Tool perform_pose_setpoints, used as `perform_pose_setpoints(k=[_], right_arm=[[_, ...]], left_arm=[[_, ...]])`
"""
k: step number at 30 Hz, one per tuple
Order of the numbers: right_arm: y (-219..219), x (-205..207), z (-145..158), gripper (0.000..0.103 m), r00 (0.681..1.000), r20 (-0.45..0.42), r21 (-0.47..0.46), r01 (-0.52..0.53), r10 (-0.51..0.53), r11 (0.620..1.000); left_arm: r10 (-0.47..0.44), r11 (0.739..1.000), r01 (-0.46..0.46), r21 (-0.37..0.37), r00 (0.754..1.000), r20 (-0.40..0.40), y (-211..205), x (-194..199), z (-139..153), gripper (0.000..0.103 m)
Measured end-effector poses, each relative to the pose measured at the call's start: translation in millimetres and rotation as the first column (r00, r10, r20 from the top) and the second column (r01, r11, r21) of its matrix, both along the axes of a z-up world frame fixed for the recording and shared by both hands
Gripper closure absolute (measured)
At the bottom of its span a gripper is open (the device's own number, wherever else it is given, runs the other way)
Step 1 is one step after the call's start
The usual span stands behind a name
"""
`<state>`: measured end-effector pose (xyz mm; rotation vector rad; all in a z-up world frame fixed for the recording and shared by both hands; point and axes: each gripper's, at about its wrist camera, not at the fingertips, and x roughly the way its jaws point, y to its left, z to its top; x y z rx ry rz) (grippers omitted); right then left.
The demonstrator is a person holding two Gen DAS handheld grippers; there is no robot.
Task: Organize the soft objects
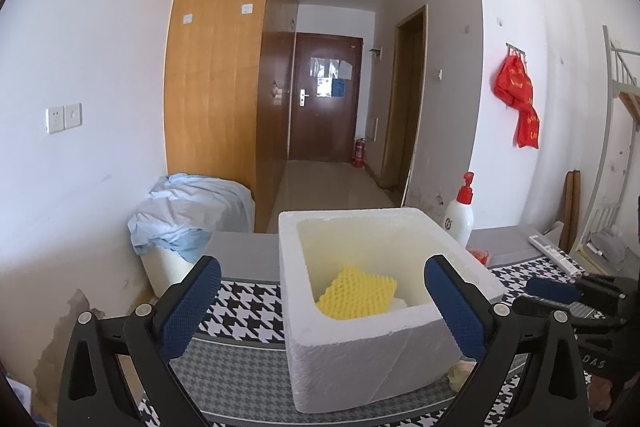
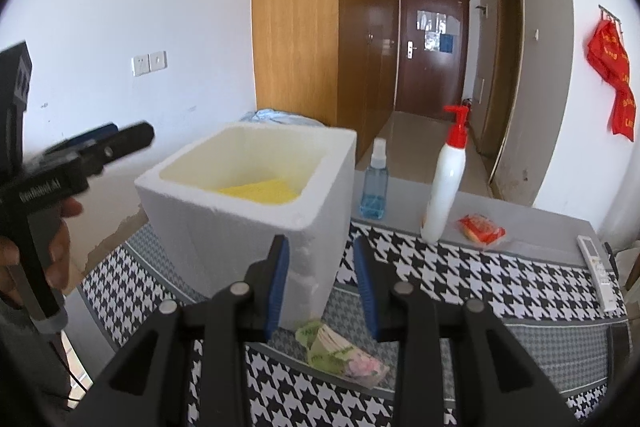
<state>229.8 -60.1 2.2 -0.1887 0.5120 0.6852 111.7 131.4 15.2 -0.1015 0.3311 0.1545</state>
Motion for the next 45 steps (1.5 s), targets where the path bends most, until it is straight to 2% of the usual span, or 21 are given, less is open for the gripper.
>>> perform_pose_setpoints(k=[4, 7, 24, 27, 32, 39, 40, 41, 42, 44, 45], right_arm=[[-3.9, 1.4, -13.6, 0.063, 1.000, -0.030, -0.014, -0.010, 0.010, 1.000], [-7.4, 3.9, -25.0, 0.046, 0.999, -0.053, -0.028, -0.012, 0.010, 1.000], [-0.1, 20.7, -88.4, 0.045, 0.986, -0.164, -0.182, -0.049, 0.019, 0.982], [2.7, 21.4, -95.9, 0.039, 0.984, -0.178, -0.202, -0.066, 0.030, 0.977], [8.2, 23.5, -104.9, 0.038, 0.980, -0.194, -0.229, -0.091, 0.046, 0.969], [7.6, 27.8, -113.6, 0.038, 0.980, -0.195, -0.268, -0.081, 0.028, 0.960], [7.4, 27.3, -114.4, 0.041, 0.980, -0.195, -0.269, -0.083, 0.031, 0.960], [7.4, 26.8, -115.7, 0.049, 0.980, -0.194, -0.272, -0.086, 0.033, 0.958], [7.2, 26.3, -116.9, 0.051, 0.981, -0.192, -0.279, -0.084, 0.030, 0.957], [4.7, 23.0, -116.6, 0.063, 0.981, -0.191, -0.278, -0.077, 0.023, 0.958], [3.3, 23.1, -116.3, 0.065, 0.981, -0.194, -0.276, -0.073, 0.019, 0.959]], left_arm=[[0.004, 1.000, -0.004, 0.002, 1.000, 0.003, 0.3, -5.5, -1.0, 0.001], [-0.001, 1.000, 0.001, -0.004, 1.000, 0.004, -0.1, -7.6, -1.7, 0.001], [-0.008, 1.000, 0.008, -0.014, 1.000, -0.018, -4.7, -15.8, -12.7, 0.001], [-0.007, 1.000, 0.007, -0.016, 1.000, -0.028, -4.9, -16.5, -15.9, 0.001], [-0.008, 1.000, 0.007, -0.024, 0.999, -0.038, -3.7, -18.5, -19.9, 0.001], [-0.004, 0.999, 0.002, -0.035, 0.999, -0.045, -1.5, -20.0, -21.6, 0.001], [-0.005, 0.999, 0.003, -0.037, 0.999, -0.045, -1.7, -20.5, -21.3, 0.001], [-0.007, 0.999, 0.006, -0.039, 0.999, -0.044, -2.1, -20.7, -21.2, 0.001], [-0.009, 0.999, 0.007, -0.039, 0.999, -0.044, -2.4, -21.3, -21.3, 0.001], [-0.012, 0.999, 0.010, -0.037, 0.999, -0.045, -3.3, -22.1, -22.1, 0.001], [-0.014, 0.999, 0.012, -0.037, 0.999, -0.046, -3.5, -22.4, -22.2, 0.001]])
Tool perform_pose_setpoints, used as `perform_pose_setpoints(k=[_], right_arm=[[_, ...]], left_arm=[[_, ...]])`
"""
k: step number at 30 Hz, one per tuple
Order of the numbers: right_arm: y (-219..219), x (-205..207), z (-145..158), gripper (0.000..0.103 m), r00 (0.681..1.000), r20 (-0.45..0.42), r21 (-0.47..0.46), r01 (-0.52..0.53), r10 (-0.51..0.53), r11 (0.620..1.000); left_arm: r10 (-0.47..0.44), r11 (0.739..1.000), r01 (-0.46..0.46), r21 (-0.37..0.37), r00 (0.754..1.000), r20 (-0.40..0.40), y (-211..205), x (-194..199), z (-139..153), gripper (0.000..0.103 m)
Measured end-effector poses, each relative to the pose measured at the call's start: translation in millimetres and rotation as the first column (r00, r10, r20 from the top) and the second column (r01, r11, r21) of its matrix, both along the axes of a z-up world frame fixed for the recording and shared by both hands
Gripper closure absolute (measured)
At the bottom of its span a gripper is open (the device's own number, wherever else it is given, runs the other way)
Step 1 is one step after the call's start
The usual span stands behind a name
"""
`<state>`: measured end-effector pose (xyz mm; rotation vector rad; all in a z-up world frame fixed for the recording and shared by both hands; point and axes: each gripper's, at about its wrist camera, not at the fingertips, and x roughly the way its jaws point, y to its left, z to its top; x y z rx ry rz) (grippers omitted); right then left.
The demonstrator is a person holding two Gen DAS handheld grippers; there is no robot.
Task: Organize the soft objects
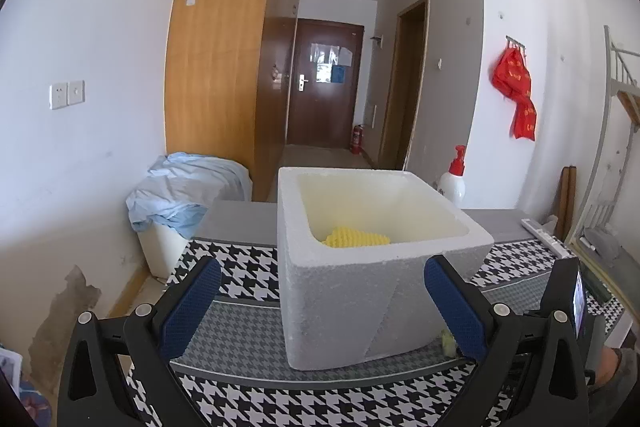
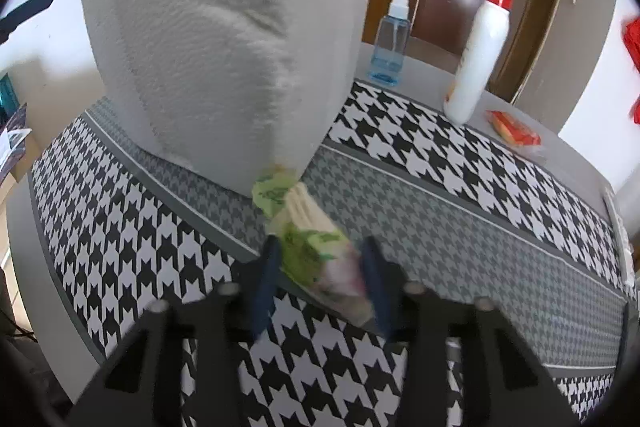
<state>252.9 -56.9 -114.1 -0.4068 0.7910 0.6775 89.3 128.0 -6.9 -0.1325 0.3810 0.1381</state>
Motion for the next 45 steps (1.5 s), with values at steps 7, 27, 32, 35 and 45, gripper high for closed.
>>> perform_pose_setpoints(k=[7, 27, 32, 35, 45], right_arm=[[-12.7, -11.4, 7.1, 0.080, 1.000, 0.001, 0.023, 0.017, -0.017, 1.000], [-48.2, -40.3, 114.6, 0.080, 0.967, 0.196, 0.217, 0.117, -0.161, 0.969], [-40.4, -46.4, 135.0, 0.080, 0.962, 0.231, 0.254, 0.087, -0.148, 0.963], [-34.4, -48.1, 141.3, 0.080, 0.960, 0.243, 0.269, 0.068, -0.136, 0.961], [-9.6, -40.9, 155.8, 0.080, 0.968, 0.235, 0.291, 0.015, -0.087, 0.957]], left_arm=[[-0.009, 1.000, 0.009, -0.009, 1.000, 0.002, 0.6, -4.0, -0.6, 0.001], [-0.031, 1.000, 0.031, -0.001, 0.999, 0.008, -7.4, -20.5, -12.0, 0.001], [-0.028, 1.000, 0.028, 0.005, 1.000, 0.011, -12.6, -27.9, -15.1, 0.001], [-0.021, 0.999, 0.021, 0.026, 1.000, 0.015, -16.6, -32.9, -16.4, 0.001], [0.014, 0.999, -0.016, 0.036, 0.999, 0.040, -19.2, -51.6, -19.1, 0.001]])
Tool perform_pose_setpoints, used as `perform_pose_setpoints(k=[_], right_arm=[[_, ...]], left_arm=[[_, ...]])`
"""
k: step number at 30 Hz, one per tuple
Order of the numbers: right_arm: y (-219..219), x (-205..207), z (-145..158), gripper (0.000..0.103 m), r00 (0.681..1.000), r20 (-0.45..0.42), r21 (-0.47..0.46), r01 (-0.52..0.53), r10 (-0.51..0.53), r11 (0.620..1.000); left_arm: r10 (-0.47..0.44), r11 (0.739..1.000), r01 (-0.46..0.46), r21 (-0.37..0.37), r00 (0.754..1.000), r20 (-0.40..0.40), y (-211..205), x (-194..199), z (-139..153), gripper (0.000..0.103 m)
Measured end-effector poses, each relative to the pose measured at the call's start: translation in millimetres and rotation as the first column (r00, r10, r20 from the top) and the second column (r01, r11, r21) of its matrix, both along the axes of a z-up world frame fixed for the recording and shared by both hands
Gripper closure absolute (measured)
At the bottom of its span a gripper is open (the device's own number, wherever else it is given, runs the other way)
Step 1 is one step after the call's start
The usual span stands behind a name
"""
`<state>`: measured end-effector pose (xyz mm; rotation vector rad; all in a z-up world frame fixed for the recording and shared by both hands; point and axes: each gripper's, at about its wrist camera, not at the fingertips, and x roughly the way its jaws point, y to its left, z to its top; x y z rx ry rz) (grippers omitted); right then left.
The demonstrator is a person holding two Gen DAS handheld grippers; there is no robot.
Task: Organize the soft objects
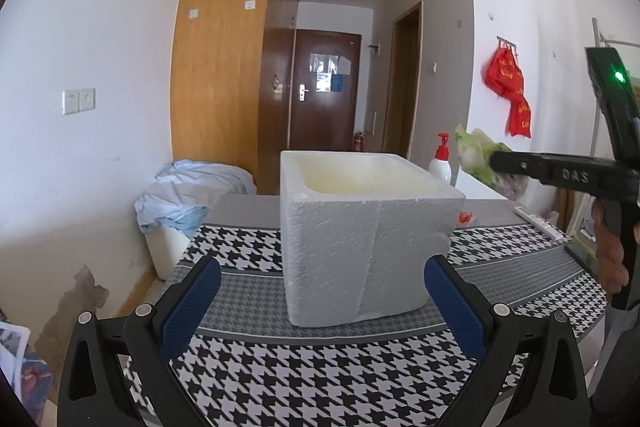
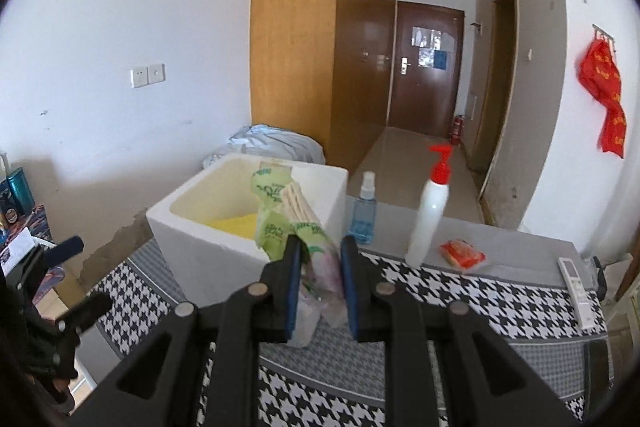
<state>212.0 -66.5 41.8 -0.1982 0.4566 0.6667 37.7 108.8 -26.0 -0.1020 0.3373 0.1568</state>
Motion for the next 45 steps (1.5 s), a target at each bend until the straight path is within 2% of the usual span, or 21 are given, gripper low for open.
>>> perform_pose_setpoints(k=[14, 21, 30, 31, 32, 34, 45], right_arm=[[43.4, 25.6, 4.5, 0.080, 0.996, -0.070, 0.000, -0.045, 0.045, 0.999], [58.6, 45.6, -2.2, 0.080, 0.994, -0.102, -0.019, -0.027, 0.025, 0.999], [75.0, 52.7, -6.7, 0.079, 0.996, -0.090, -0.031, -0.030, 0.027, 0.999], [75.4, 53.2, -7.3, 0.074, 0.996, -0.089, -0.030, -0.026, 0.024, 0.999], [75.4, 54.2, -7.7, 0.058, 0.995, -0.098, -0.026, -0.030, 0.027, 0.999], [73.5, 53.5, -7.9, 0.042, 0.993, -0.112, -0.007, -0.048, 0.047, 0.999], [46.9, 26.2, -0.5, 0.042, 0.995, -0.077, 0.034, -0.055, 0.057, 0.998]], left_arm=[[0.054, 0.998, -0.054, 0.015, 0.998, 0.024, -2.5, -25.8, 1.6, 0.001], [0.061, 0.998, -0.062, 0.020, 0.998, 0.032, -4.7, -33.0, 1.4, 0.001], [0.083, 0.996, -0.084, 0.021, 0.996, 0.031, -8.1, -39.8, 1.9, 0.001], [0.084, 0.996, -0.085, 0.021, 0.996, 0.030, -8.7, -40.4, 1.7, 0.001], [0.085, 0.996, -0.085, 0.022, 0.996, 0.030, -9.6, -41.6, 1.7, 0.001], [0.085, 0.996, -0.086, 0.024, 0.996, 0.028, -11.7, -42.4, 1.9, 0.001], [0.081, 0.996, -0.082, 0.026, 0.996, 0.029, -18.5, -46.8, 6.2, 0.001]])
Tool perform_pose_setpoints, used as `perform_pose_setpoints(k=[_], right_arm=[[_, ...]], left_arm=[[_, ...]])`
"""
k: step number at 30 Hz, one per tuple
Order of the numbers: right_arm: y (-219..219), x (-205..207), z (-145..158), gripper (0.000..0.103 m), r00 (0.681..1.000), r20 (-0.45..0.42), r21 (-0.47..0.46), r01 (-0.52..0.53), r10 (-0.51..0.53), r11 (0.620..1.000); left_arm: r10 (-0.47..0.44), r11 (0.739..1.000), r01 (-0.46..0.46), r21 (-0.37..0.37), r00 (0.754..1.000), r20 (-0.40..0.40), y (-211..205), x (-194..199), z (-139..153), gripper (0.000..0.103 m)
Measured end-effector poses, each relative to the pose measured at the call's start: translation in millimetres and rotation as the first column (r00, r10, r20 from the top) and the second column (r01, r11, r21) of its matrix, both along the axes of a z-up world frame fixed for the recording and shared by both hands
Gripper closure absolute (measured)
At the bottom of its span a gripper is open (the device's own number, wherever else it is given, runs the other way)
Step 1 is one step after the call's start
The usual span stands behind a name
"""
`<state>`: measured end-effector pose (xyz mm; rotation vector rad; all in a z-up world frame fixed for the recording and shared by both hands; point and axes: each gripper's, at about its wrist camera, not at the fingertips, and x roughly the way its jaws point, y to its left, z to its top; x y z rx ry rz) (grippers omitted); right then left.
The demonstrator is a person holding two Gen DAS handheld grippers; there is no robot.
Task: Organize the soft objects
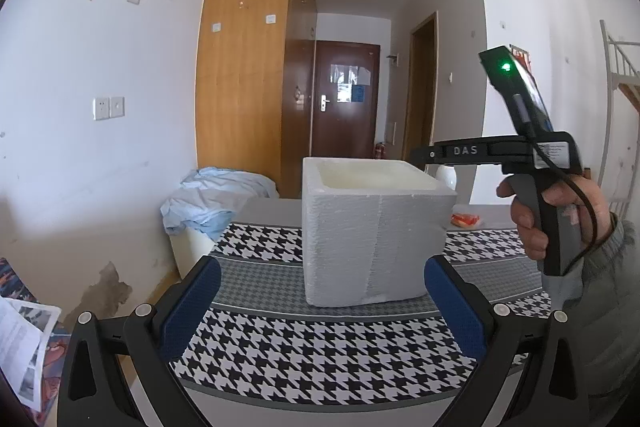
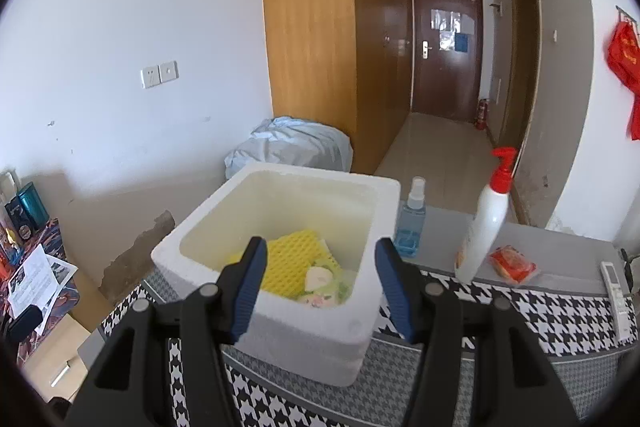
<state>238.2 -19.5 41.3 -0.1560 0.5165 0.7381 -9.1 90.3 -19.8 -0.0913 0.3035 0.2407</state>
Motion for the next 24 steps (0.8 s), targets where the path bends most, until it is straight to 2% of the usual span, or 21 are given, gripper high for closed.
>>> perform_pose_setpoints(k=[4, 8, 14, 15, 17, 24], right_arm=[[-13.1, -14.5, 4.0, 0.041, 1.000, 0.017, 0.015, 0.005, -0.005, 1.000], [-27.7, -35.8, 9.1, 0.025, 0.999, 0.047, 0.038, 0.010, -0.011, 0.999], [-45.8, -64.0, 13.5, 0.024, 0.997, 0.080, 0.053, 0.011, -0.015, 0.999], [-50.0, -68.5, 13.9, 0.022, 0.997, 0.082, 0.057, 0.012, -0.016, 0.998], [-57.5, -75.5, 14.3, 0.012, 0.996, 0.082, 0.075, 0.012, -0.018, 0.997], [-77.5, -98.1, 10.7, 0.006, 0.995, 0.088, 0.100, 0.026, -0.035, 0.995]], left_arm=[[-0.007, 1.000, 0.007, 0.002, 1.000, -0.001, -4.7, -3.7, 3.4, 0.001], [-0.020, 1.000, 0.020, 0.004, 1.000, 0.005, -9.4, -8.6, 8.4, 0.001], [-0.038, 0.999, 0.038, -0.004, 0.999, 0.018, -17.9, -15.4, 15.3, 0.001], [-0.042, 0.999, 0.042, -0.005, 0.999, 0.020, -19.1, -15.9, 16.4, 0.001], [-0.037, 0.999, 0.037, -0.008, 0.999, 0.028, -21.3, -18.1, 19.1, 0.001], [-0.039, 0.999, 0.040, -0.013, 0.998, 0.041, -29.7, -29.5, 22.7, 0.001]])
